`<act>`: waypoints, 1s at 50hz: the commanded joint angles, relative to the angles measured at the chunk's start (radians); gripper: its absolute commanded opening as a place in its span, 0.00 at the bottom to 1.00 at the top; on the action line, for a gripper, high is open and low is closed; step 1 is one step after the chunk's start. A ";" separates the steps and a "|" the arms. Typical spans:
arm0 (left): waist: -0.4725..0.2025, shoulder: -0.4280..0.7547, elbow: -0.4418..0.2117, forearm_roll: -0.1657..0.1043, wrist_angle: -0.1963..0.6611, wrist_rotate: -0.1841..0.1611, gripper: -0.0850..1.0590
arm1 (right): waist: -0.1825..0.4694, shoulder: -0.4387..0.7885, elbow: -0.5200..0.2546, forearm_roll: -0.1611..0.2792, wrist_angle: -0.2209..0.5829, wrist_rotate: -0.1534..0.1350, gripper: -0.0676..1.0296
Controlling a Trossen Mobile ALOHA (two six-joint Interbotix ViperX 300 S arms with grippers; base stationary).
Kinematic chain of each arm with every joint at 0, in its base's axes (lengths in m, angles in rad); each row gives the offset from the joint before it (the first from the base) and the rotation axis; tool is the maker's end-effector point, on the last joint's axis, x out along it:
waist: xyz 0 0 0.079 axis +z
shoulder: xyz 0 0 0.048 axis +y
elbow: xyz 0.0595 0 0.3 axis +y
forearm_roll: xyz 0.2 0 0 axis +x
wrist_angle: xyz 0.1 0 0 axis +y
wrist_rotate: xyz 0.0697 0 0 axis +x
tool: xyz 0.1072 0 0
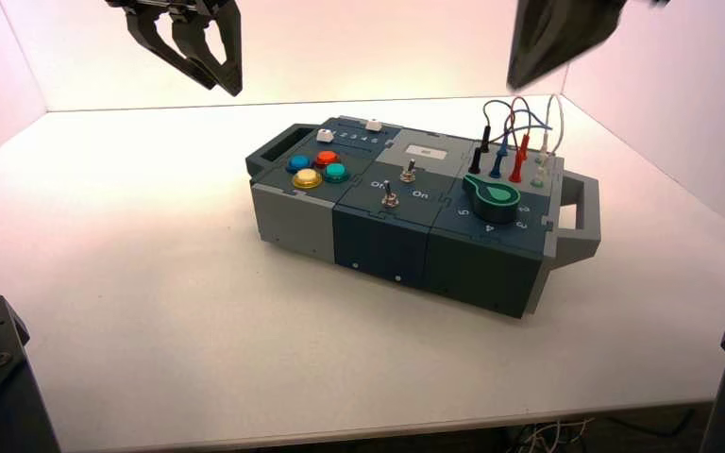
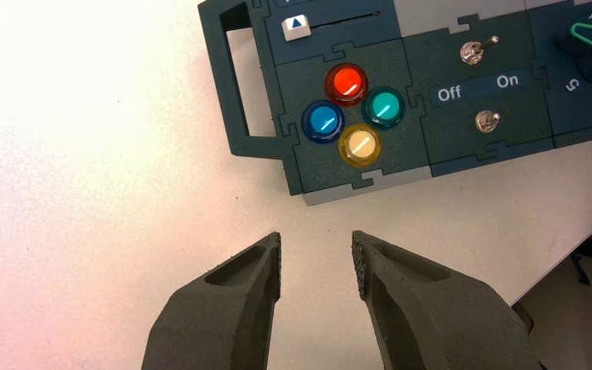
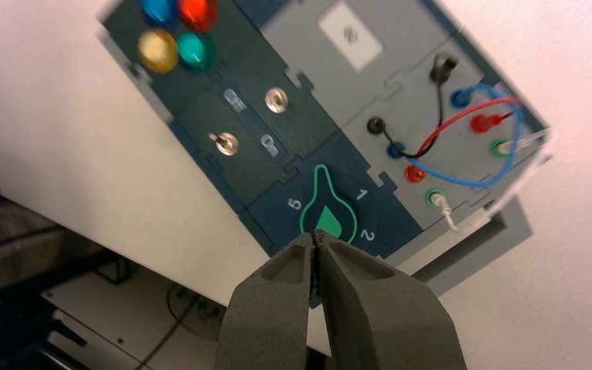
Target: Turn the knob to position 4.
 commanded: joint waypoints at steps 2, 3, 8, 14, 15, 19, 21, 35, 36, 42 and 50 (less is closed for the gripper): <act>-0.005 -0.015 -0.029 -0.002 -0.003 0.005 0.52 | 0.002 0.095 -0.040 -0.002 -0.032 -0.009 0.05; -0.006 -0.015 -0.029 -0.002 -0.005 0.005 0.52 | 0.002 0.109 -0.043 -0.003 -0.037 -0.011 0.05; -0.005 -0.015 -0.028 -0.002 -0.005 0.005 0.52 | 0.002 0.156 -0.057 -0.008 -0.055 -0.011 0.04; -0.005 -0.015 -0.028 -0.002 -0.003 0.005 0.52 | 0.002 0.202 -0.072 -0.023 -0.071 -0.011 0.04; -0.006 -0.015 -0.028 -0.002 -0.005 0.005 0.52 | 0.002 0.207 -0.074 -0.025 -0.072 -0.011 0.04; -0.006 -0.015 -0.026 -0.002 -0.003 0.005 0.52 | 0.002 0.230 -0.084 -0.032 -0.077 -0.011 0.04; -0.006 -0.015 -0.028 -0.002 -0.005 0.005 0.52 | 0.000 0.241 -0.089 -0.037 -0.078 -0.011 0.04; -0.006 -0.015 -0.028 -0.002 -0.005 0.005 0.52 | -0.002 0.299 -0.095 -0.048 -0.100 -0.011 0.04; -0.006 -0.015 -0.028 0.000 -0.005 0.005 0.52 | -0.002 0.305 -0.095 -0.049 -0.104 -0.011 0.04; -0.006 -0.015 -0.028 -0.002 -0.005 0.005 0.52 | -0.002 0.328 -0.097 -0.057 -0.114 -0.009 0.04; -0.006 -0.015 -0.028 0.000 -0.005 0.005 0.52 | 0.000 0.353 -0.104 -0.057 -0.114 -0.011 0.04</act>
